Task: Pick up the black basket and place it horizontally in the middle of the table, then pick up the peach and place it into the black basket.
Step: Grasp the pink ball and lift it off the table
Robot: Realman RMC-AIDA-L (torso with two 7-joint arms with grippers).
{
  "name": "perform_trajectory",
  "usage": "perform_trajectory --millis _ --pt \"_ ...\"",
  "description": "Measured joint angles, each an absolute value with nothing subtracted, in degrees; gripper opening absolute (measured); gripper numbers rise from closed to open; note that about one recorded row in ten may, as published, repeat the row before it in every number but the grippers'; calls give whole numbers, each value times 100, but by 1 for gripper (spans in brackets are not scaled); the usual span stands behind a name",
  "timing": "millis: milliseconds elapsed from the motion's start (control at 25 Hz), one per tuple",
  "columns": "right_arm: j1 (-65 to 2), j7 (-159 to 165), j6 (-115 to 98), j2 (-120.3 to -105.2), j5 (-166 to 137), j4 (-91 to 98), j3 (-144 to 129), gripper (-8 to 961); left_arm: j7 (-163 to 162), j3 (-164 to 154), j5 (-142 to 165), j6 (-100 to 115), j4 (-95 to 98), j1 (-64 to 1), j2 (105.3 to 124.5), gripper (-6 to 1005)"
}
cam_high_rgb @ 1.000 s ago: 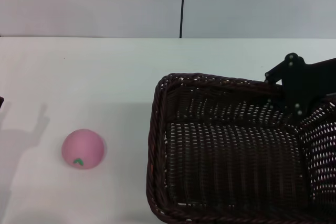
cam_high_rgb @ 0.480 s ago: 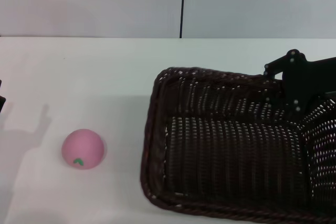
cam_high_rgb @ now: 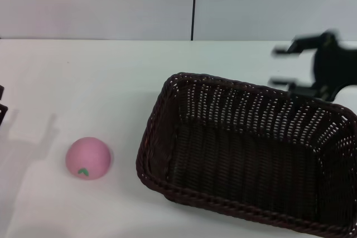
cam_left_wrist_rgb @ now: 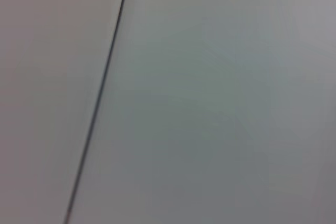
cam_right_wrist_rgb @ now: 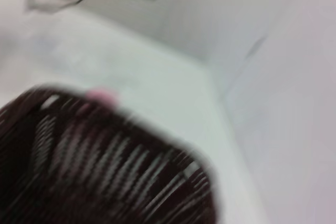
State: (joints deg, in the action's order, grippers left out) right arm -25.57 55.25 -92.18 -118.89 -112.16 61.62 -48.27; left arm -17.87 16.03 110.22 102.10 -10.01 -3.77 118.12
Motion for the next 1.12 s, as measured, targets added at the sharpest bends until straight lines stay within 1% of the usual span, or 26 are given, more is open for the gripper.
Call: perform_trajectory --millis 40,120,160,200,320,360,400,440,480,640,840,1120 --pt "-2400 5624 -9360 -11887 -10659 6106 -4412 502 -1938 1499 11027 10263 -901 -395 11801 805" --pt "-2315 5692 -9454 -11887 -10330 6042 -4212 502 -2039 1448 11023 10294 -819 -410 11797 805" --pt "-2214 5745 -9518 -11888 -10060 5971 -4028 502 -2725 1085 11027 10505 -216 -553 11787 805" --pt "-2108 5778 -9570 -11890 -9711 5835 -3877 502 -2865 1005 11026 10532 -93 -583 11787 804" --pt "-1666 5810 -9644 -11896 -8453 5185 -3545 502 -3430 607 11026 10627 483 -714 11787 804" --pt "-1527 5807 -9648 -11898 -8047 4909 -3493 502 -4183 43 11025 10645 1242 -856 11785 803" --pt "-1405 5795 -9649 -11900 -7737 4662 -3447 502 -4183 43 11025 10645 1242 -856 11785 803" --pt "-1152 5777 -9656 -11901 -7087 4087 -3311 502 -4511 -240 11026 10611 1591 -904 11785 803" --pt "-1152 5777 -9656 -11901 -7087 4087 -3311 502 -4511 -240 11026 10611 1591 -904 11785 803" --pt "-870 5752 -9618 -11912 -6186 2815 -2819 502 -5357 -1525 11027 10270 2645 -1011 11785 802" --pt "-725 5252 -9824 -11907 -6023 1389 -1900 502 -5406 -2194 11027 9792 2860 -1016 11794 800" --pt "-673 4909 -10122 -11907 -6039 927 -1870 502 -5423 -2533 11526 9472 2880 -1104 11792 799"
